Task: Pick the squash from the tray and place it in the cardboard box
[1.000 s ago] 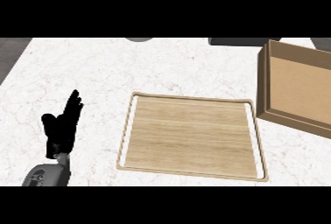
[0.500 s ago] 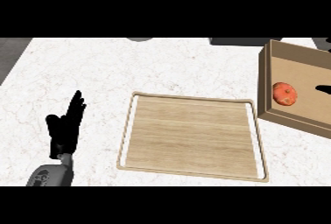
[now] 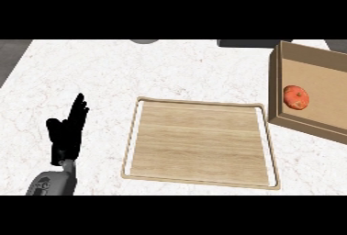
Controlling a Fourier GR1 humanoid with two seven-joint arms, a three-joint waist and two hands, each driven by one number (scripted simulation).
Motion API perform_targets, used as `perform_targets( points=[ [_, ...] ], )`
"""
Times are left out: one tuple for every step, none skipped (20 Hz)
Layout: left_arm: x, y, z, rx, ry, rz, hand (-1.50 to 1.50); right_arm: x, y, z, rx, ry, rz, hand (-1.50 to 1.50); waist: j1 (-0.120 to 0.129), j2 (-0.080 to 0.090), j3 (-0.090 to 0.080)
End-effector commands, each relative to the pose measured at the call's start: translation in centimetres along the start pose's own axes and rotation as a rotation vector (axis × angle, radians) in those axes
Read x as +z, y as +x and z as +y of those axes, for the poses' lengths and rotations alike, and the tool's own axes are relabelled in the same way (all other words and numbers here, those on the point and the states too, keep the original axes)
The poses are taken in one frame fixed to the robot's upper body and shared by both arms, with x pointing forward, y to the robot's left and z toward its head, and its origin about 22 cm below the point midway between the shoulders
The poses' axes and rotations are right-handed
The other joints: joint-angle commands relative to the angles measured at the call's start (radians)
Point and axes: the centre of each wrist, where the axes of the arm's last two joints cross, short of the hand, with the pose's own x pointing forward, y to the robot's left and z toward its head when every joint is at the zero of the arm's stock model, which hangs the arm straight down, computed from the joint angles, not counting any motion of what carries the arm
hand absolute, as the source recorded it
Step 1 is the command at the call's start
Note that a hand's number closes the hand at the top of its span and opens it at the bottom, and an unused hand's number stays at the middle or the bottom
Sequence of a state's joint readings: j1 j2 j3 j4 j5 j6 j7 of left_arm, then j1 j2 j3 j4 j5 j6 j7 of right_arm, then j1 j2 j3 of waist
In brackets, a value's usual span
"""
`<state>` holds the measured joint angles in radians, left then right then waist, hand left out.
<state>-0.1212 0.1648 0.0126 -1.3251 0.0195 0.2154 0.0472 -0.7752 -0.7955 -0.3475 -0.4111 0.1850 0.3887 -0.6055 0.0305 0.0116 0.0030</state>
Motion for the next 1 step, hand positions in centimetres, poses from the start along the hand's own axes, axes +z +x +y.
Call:
perform_targets(
  points=[
    [-1.48, 0.69, 0.67, -0.007, 0.011, -0.017, 0.00, 1.45, -1.01, -1.60, -0.150, -0.088, 0.012, -1.50, -0.001, 0.006, 0.000]
  ],
)
